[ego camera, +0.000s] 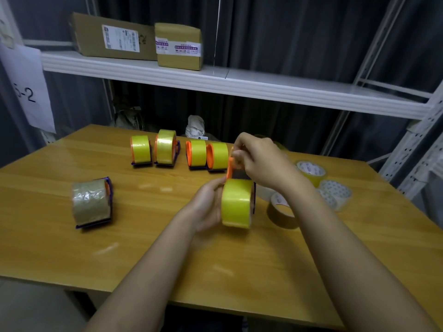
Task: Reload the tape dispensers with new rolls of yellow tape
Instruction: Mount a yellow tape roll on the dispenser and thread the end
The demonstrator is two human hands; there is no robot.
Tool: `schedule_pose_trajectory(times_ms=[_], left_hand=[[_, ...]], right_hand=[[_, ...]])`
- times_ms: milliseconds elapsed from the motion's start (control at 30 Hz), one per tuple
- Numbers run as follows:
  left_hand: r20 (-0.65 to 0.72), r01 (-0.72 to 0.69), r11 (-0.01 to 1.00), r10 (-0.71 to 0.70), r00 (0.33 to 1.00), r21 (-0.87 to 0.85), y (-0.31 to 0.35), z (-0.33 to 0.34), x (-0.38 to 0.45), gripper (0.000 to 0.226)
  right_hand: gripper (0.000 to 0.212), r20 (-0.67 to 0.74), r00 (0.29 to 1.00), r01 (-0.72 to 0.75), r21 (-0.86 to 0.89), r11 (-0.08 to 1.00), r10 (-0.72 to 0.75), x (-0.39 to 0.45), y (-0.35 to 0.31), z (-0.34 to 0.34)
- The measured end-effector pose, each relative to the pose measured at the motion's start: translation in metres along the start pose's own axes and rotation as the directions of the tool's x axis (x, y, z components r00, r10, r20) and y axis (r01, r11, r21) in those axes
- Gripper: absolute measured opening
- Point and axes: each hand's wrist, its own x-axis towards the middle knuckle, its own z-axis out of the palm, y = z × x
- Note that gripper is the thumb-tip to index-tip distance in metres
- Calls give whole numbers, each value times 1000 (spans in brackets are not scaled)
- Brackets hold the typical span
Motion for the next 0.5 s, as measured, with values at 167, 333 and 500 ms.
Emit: schedule_pose_trajectory(times_ms=[167,333,500], left_hand=[[37,2,976,6,999,-216,-3,4,9,53],[8,-22,962,25,1000,-272,6,6,12,46],[16,31,976,-28,999,-213,19,11,9,40]], right_hand=[[9,30,991,132,-179,975,-128,-9,-7,-1],[17,78,977,213,-301,930,-198,-19,-11,7],[26,43,946,309,-423,852,-322,-27,-6,18]])
